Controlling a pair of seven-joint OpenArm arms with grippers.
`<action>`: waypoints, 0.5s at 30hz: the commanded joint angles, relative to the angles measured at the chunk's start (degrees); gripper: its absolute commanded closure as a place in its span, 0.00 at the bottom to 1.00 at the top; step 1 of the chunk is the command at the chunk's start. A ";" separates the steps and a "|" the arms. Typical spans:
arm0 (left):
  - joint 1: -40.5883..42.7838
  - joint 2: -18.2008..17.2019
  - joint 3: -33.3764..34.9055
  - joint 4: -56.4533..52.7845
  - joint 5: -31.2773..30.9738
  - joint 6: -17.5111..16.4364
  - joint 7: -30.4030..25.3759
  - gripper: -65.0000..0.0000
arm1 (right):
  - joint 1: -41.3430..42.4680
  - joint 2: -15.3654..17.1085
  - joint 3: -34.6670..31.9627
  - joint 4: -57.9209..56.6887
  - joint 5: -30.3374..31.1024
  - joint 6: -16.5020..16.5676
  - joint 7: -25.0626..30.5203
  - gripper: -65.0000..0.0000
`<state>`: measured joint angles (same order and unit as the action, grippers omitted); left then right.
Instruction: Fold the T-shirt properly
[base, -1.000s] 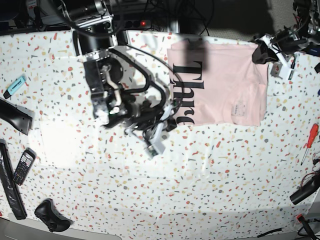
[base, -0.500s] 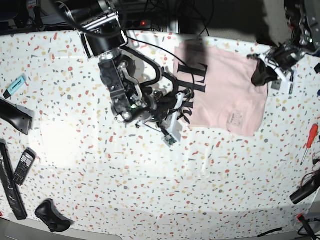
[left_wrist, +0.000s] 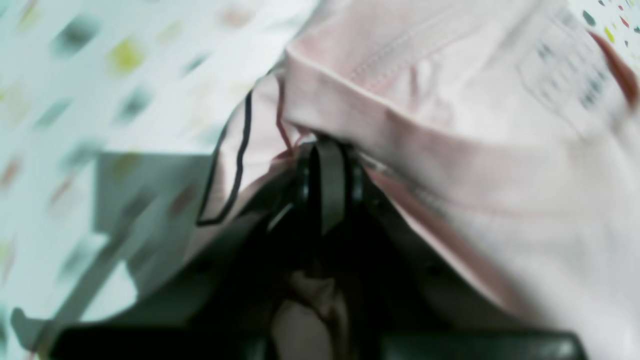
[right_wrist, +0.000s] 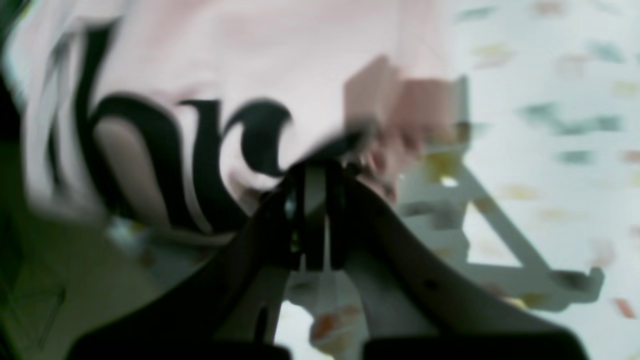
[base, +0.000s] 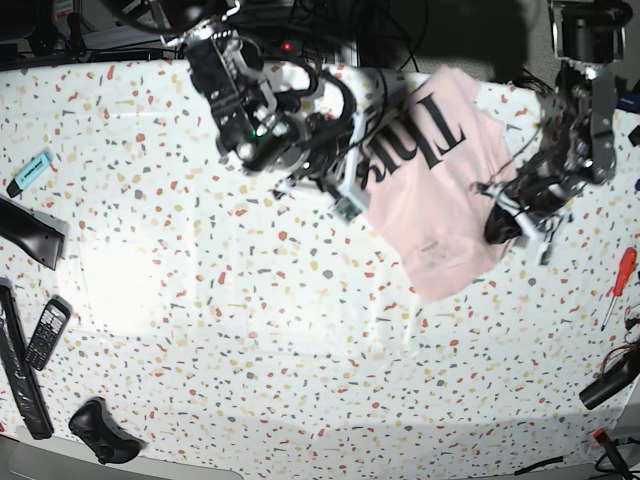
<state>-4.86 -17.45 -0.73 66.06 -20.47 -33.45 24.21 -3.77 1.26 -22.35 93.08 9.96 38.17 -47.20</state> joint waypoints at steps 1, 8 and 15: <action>-0.76 0.44 1.84 -0.17 0.92 -1.20 3.58 0.99 | -0.26 -0.31 -0.46 1.79 0.85 0.63 1.29 1.00; -4.48 -1.29 3.04 4.37 -8.33 -1.16 11.21 0.99 | -3.58 -0.28 -0.85 6.60 0.44 0.35 1.25 1.00; -1.20 -10.21 2.40 17.99 -13.46 2.78 12.24 0.99 | -3.58 -0.31 5.14 13.18 -1.07 -2.47 -0.55 1.00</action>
<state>-5.41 -27.00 2.11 83.29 -33.28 -30.17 37.45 -7.97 1.21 -17.12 105.16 8.58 36.01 -48.82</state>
